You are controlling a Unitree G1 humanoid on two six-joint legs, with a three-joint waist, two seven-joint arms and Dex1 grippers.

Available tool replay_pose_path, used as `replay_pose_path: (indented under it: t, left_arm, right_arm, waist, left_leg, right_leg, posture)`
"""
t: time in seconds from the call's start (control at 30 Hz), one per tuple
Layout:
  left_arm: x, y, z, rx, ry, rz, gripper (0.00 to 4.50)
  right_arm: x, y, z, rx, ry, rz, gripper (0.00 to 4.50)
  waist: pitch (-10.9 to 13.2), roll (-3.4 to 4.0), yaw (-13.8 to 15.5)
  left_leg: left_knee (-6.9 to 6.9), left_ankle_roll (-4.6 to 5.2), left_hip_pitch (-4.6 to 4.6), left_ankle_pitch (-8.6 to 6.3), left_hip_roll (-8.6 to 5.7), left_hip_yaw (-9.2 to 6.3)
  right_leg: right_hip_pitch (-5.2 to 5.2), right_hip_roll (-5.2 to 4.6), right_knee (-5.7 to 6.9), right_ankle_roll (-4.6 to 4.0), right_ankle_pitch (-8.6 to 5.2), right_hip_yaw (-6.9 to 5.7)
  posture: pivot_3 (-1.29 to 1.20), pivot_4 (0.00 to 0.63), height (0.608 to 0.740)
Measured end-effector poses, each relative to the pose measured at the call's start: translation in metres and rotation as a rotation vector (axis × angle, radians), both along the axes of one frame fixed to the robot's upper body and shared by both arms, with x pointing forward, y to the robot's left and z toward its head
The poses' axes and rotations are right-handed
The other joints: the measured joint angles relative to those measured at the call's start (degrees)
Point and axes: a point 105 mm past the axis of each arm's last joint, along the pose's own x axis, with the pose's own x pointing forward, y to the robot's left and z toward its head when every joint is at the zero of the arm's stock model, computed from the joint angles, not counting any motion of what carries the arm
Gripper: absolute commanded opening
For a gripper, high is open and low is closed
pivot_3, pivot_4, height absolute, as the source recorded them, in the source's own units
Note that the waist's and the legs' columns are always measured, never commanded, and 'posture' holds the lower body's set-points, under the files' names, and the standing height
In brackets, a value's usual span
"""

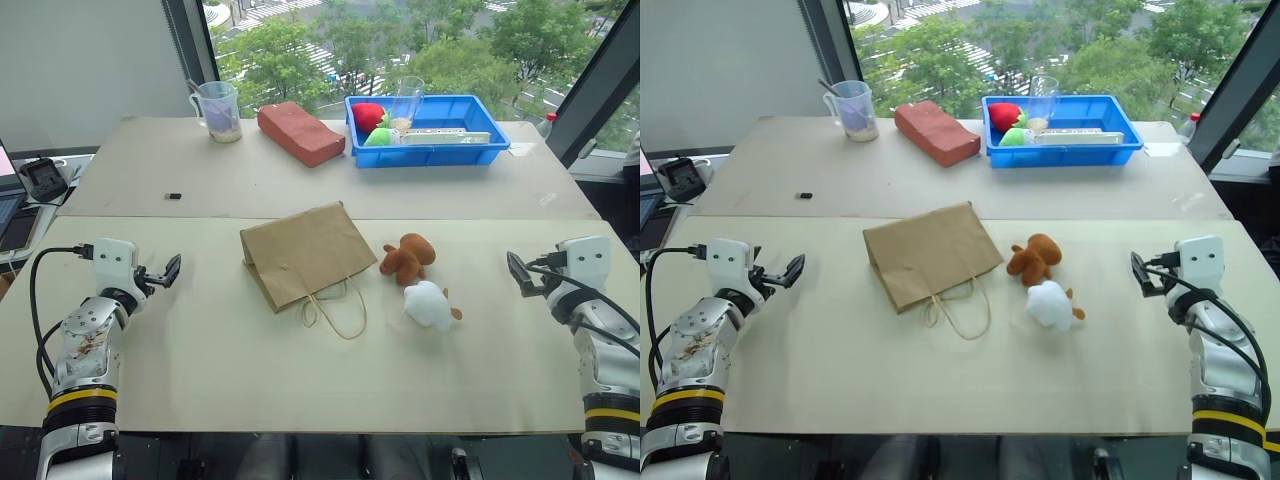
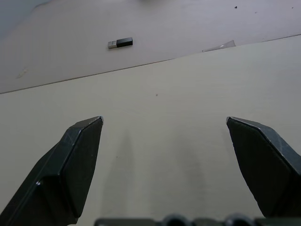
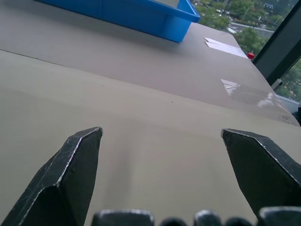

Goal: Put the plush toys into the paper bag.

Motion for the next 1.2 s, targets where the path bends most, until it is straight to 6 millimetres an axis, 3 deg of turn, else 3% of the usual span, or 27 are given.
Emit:
replay_pose_path:
  t: [0.17,0.27,0.4,0.5,0.6,0.77,0.83,1.03,1.2]
  left_arm:
    - [0.003,-0.006,0.010,0.005,-0.019,-0.060,4.48]
    - [0.007,-0.027,0.045,0.032,-0.103,-0.205,4.48]
    - [0.007,-0.081,0.102,0.148,-0.193,-0.516,4.48]
    - [-0.008,-0.134,0.115,0.247,-0.162,-0.815,4.48]
    - [-0.029,-0.177,0.099,0.343,-0.076,-1.094,4.48]
    - [-0.052,-0.219,0.071,0.457,0.022,-1.403,4.48]
    - [-0.058,-0.227,0.060,0.506,0.056,-1.486,4.48]
    - [-0.063,-0.246,0.039,0.619,0.114,-1.628,4.48]
    - [-0.063,-0.260,0.014,0.646,0.173,-1.683,4.48]
  right_arm:
    - [-0.001,0.003,0.004,-0.012,-0.014,0.012,4.50]
    - [-0.002,0.009,0.013,-0.027,-0.042,0.037,4.50]
    - [-0.005,0.030,0.036,-0.040,-0.108,0.149,4.50]
    - [-0.013,0.053,0.051,-0.046,-0.107,0.282,4.50]
    - [-0.022,0.085,0.055,-0.018,-0.070,0.446,4.50]
    - [-0.045,0.137,0.051,0.033,0.005,0.680,4.50]
    - [-0.058,0.157,0.049,0.038,0.033,0.772,4.50]
    - [-0.079,0.178,0.044,0.045,0.100,0.875,4.50]
    - [-0.087,0.184,0.041,0.084,0.119,0.882,4.50]
  waist:
    - [0.0,0.00,0.1]
    - [0.0,0.00,0.1]
    - [0.0,0.00,0.1]
    - [0.0,0.00,0.0]
    - [0.0,0.00,-0.1]
    - [0.0,0.00,0.0]
    - [0.0,0.00,0.0]
    - [0.0,-0.02,0.6]
    - [0.0,-0.04,0.7]
  left_leg:
    - [0.00,0.00,-0.04,0.00,0.00,-0.01]
    - [0.01,0.00,-0.09,0.00,0.00,-0.02]
    - [0.01,0.00,-0.08,0.00,-0.01,-0.02]
    - [-0.01,0.02,-0.09,-0.01,0.04,-0.01]
    - [0.00,0.02,-0.09,-0.01,0.10,0.01]
    - [0.04,0.03,-0.10,0.00,0.09,-0.01]
    - [0.08,0.03,-0.11,0.00,0.07,0.00]
    - [0.29,0.05,-0.14,-0.01,-0.01,-0.05]
    - [0.33,0.07,-0.16,-0.02,-0.04,-0.07]
  right_leg:
    - [-0.02,0.00,0.00,0.00,0.00,-0.03]
    - [-0.02,-0.02,-0.01,0.00,0.00,-0.03]
    - [-0.01,-0.01,0.00,0.00,0.00,-0.03]
    - [0.03,0.06,0.04,0.00,0.00,-0.04]
    - [0.04,0.16,0.03,0.00,0.00,-0.03]
    - [0.05,0.20,-0.08,0.00,-0.03,-0.05]
    - [0.06,0.19,-0.09,0.01,-0.04,-0.05]
    - [0.19,0.18,-0.13,0.06,-0.07,-0.07]
    - [0.16,0.19,-0.09,0.07,-0.07,-0.06]
  posture:
    - [0.00,0.150,0.740]
    - [0.00,0.150,0.740]
    - [0.00,0.150,0.740]
    - [0.00,0.150,0.740]
    - [0.00,0.150,0.740]
    - [0.00,0.150,0.740]
    - [0.00,0.150,0.740]
    - [0.00,0.150,0.740]
    - [0.00,0.150,0.740]
